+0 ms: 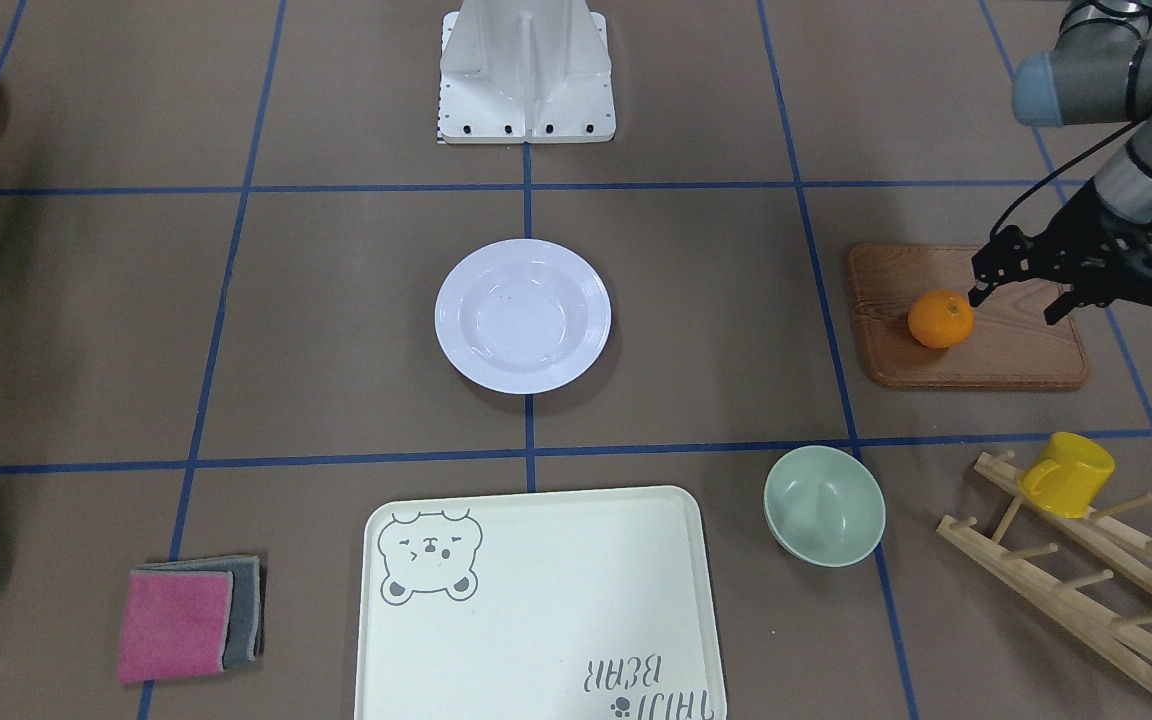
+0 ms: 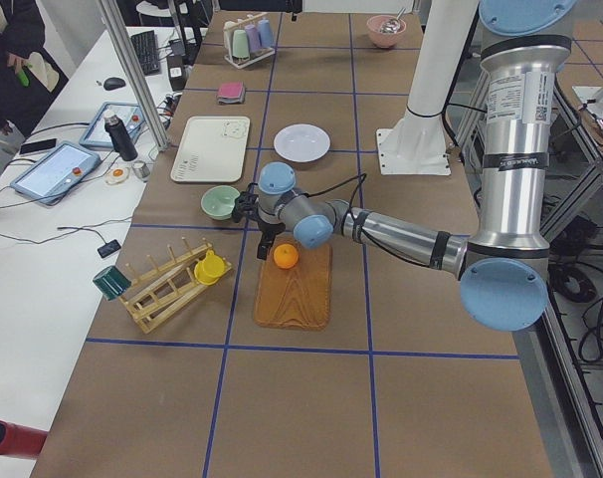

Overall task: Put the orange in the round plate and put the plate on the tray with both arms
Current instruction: 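Lower the left gripper and grasp the orange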

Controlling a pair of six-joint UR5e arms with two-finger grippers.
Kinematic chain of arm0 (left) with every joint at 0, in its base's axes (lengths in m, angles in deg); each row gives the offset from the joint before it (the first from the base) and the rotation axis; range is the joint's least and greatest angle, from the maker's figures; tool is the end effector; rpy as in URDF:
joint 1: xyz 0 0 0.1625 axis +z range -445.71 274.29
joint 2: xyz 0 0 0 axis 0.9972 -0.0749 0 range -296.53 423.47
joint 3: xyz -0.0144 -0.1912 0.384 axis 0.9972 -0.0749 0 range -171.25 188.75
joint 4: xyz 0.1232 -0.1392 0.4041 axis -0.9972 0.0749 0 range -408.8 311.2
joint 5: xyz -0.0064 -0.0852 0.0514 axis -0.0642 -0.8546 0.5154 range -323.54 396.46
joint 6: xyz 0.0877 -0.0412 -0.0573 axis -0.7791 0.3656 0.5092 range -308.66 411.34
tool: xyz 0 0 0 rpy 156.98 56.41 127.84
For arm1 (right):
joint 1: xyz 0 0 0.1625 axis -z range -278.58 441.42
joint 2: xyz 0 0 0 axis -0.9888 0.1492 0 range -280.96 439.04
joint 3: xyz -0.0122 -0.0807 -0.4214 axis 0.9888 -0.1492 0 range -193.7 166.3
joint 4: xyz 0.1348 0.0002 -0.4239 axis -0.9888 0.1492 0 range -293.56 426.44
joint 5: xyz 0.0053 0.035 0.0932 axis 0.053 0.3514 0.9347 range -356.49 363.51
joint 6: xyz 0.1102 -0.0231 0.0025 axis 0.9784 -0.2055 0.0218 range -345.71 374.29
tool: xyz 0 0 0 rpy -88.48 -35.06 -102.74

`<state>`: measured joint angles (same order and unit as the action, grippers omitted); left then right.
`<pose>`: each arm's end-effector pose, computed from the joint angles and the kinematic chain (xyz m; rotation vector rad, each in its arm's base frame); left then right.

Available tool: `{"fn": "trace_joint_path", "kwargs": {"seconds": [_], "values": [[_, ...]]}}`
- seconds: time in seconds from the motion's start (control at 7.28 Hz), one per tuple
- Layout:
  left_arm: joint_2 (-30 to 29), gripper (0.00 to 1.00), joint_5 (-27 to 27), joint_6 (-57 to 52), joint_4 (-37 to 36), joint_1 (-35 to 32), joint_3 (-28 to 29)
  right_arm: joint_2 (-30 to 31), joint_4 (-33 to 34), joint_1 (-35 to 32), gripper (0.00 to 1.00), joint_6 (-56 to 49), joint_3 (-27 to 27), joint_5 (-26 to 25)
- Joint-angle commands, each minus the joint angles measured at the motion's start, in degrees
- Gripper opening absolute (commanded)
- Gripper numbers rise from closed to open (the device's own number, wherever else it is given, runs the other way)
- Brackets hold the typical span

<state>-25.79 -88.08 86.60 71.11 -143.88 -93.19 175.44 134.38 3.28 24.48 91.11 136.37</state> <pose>0.2294 -0.5012 0.5135 0.2608 0.8637 0.1604 -0.0473 -0.5007 0.5475 0.3577 -0.8138 -0.2261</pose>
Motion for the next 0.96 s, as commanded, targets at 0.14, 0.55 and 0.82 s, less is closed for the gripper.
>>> {"fn": "trace_joint_path", "kwargs": {"seconds": [0.14, 0.55, 0.82], "values": [[0.04, 0.99, 5.96, 1.65, 0.85, 7.09, 2.18, 0.2, 0.0, 0.0, 1.0, 0.0, -0.04, -0.05], [0.04, 0.99, 5.97, 1.66, 0.94, 8.16, 2.79, 0.63, 0.0, 0.0, 1.0, 0.0, -0.04, -0.05], [0.04, 0.99, 5.97, 1.65, 1.29, 9.13, 3.41, 0.81, 0.0, 0.0, 1.0, -0.08, 0.05, -0.58]]}}
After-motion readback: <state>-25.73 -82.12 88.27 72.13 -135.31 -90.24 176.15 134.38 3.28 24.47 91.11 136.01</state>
